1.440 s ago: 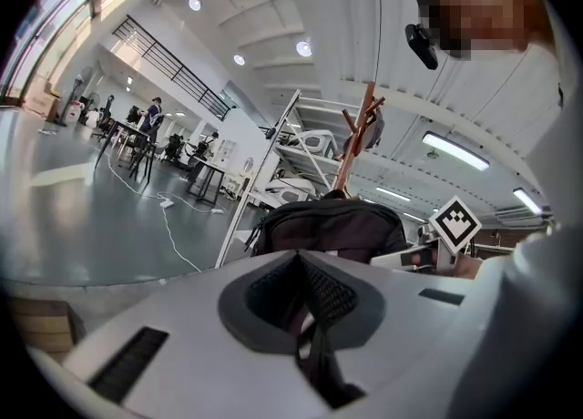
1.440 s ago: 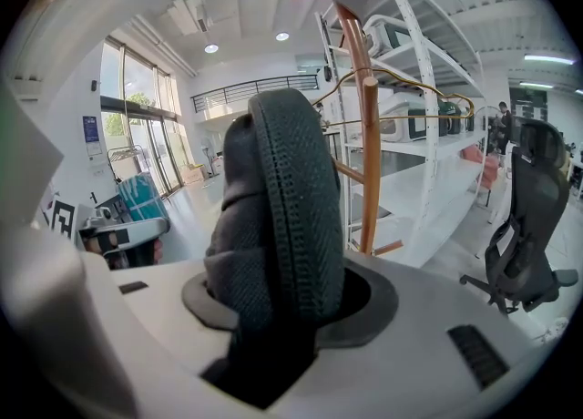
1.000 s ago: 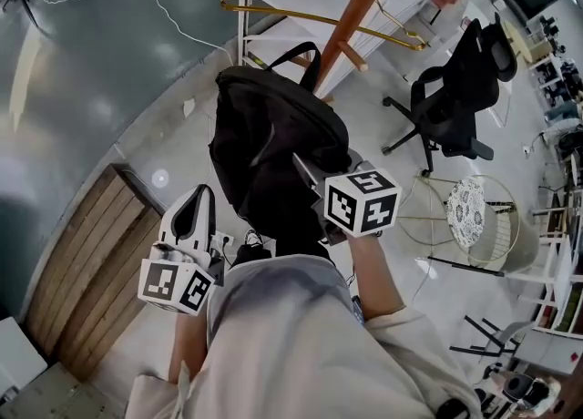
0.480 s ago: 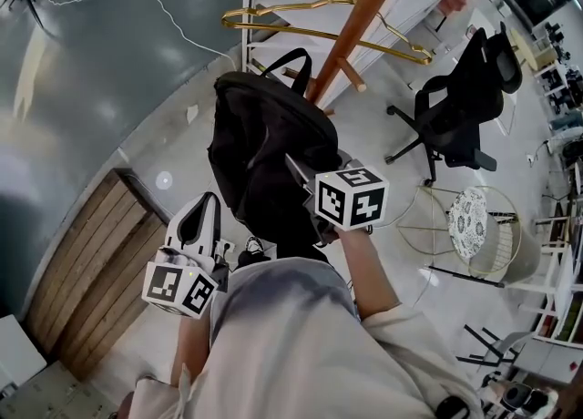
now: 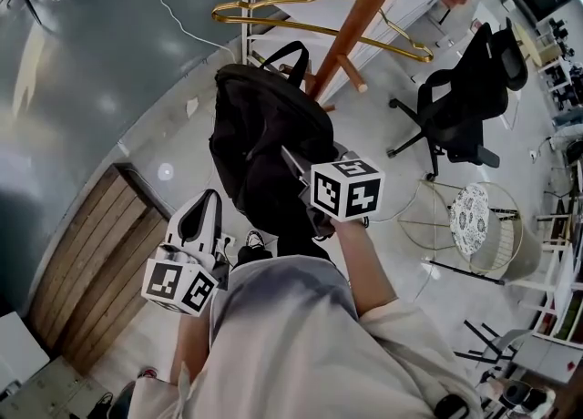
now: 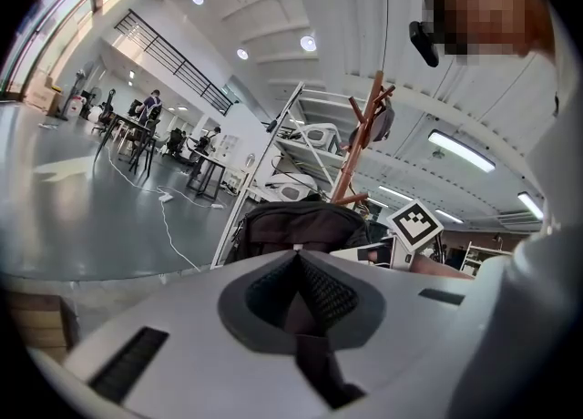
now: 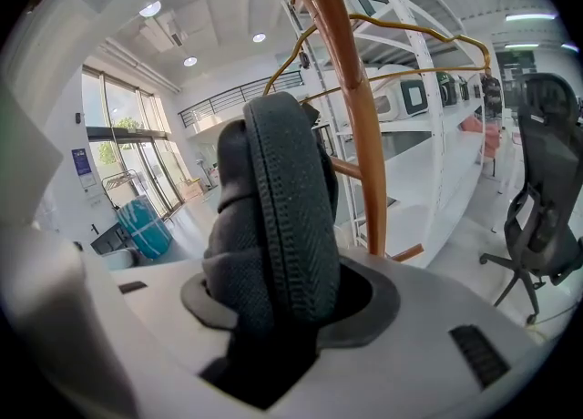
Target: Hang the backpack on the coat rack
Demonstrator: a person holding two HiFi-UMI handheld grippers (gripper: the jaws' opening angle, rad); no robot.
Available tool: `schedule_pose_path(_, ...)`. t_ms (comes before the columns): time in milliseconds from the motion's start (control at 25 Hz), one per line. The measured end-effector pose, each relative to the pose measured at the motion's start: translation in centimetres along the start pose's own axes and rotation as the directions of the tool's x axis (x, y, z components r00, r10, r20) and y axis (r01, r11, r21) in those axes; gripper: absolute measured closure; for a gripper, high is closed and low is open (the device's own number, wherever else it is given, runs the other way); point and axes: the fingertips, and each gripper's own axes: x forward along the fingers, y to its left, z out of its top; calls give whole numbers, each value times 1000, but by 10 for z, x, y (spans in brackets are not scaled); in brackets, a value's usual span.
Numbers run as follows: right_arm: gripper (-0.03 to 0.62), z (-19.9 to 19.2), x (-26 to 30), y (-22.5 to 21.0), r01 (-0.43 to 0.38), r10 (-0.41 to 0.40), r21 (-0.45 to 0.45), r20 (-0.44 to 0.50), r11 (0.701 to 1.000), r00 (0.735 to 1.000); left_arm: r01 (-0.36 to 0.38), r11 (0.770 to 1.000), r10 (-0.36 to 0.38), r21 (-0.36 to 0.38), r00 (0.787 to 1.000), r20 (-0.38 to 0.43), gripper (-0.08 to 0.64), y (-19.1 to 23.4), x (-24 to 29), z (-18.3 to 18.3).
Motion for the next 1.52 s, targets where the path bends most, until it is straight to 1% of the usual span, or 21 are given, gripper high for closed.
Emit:
schedule_pose_path(240, 393, -1, 5, -5, -1, 1, 39, -3, 999, 1000, -10, 1000, 10, -5, 1000, -8, 554, 3, -2, -1)
schedule_pose_path(600, 393, -9, 14, -12, -3, 5, 71, -21, 997, 1000, -8, 1000, 8, -2, 1000, -19, 554, 0, 1, -3)
schedule_pose_path(1240, 390, -26, 17, -27, 27, -22, 111, -44, 993, 999, -9, 1000, 9, -3, 1000, -26, 554, -3, 3, -5)
schedule_pose_path(1520, 390, -38, 18, -34, 42, -34, 144, -56, 989, 998, -16, 1000, 16, 2, 999, -30, 554, -5, -4, -7)
